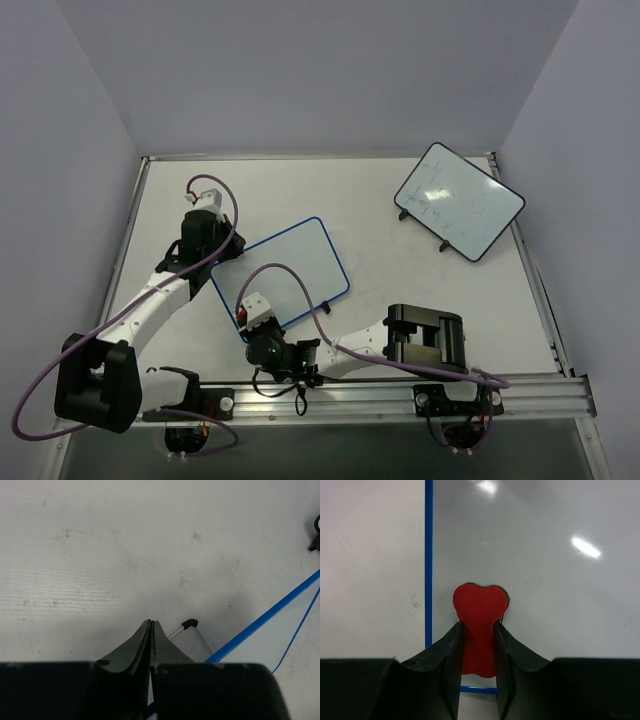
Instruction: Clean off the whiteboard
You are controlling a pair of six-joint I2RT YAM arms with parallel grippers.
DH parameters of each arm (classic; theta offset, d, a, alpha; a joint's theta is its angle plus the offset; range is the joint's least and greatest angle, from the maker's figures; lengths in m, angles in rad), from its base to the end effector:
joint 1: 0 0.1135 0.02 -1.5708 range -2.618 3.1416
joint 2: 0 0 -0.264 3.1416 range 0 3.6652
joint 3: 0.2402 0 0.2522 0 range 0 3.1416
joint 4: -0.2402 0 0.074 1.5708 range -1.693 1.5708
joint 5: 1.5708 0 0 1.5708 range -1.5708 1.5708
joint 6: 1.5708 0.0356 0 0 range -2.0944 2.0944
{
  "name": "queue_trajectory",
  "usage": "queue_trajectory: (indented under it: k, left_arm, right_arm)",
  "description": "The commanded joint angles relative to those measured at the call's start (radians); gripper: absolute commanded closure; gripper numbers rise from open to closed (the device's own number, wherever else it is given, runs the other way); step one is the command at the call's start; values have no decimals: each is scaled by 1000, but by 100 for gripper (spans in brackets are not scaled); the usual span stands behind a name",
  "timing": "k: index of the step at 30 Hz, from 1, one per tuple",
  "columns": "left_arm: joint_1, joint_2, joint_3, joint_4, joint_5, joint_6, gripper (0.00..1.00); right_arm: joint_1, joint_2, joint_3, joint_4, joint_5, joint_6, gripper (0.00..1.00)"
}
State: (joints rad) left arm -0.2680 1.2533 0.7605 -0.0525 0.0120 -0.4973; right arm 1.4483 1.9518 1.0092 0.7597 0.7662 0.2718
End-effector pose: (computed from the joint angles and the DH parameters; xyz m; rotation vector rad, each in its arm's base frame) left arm 0.2655 -0.0734 0.2444 -0.2389 2.1382 -0.4642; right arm 0.0744 0.4026 0.1775 -0.4552 1.6793 0.6065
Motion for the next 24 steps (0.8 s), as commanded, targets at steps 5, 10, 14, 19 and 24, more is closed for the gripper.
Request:
queue_trajectory:
  k: [5,10,14,19,24]
  left_arm:
    - [-25,14,22,-43,25,2,90]
    - [-30,12,22,-43,22,6,91]
    - [-33,11,22,-43,19,9,91]
    - [-37,9,25,-47,17,9,92]
    - [-42,5,26,-50,14,11,92]
  right_arm:
    - [-11,59,55,-10,-41,-5,100]
    - [-23,45,39,-34,-8,7,100]
    - [-52,-2,-4,-46,15,33,100]
    - [-91,-59,-58,-62,38,55,100]
    - [-121,-99,-93,-89,48,83,100]
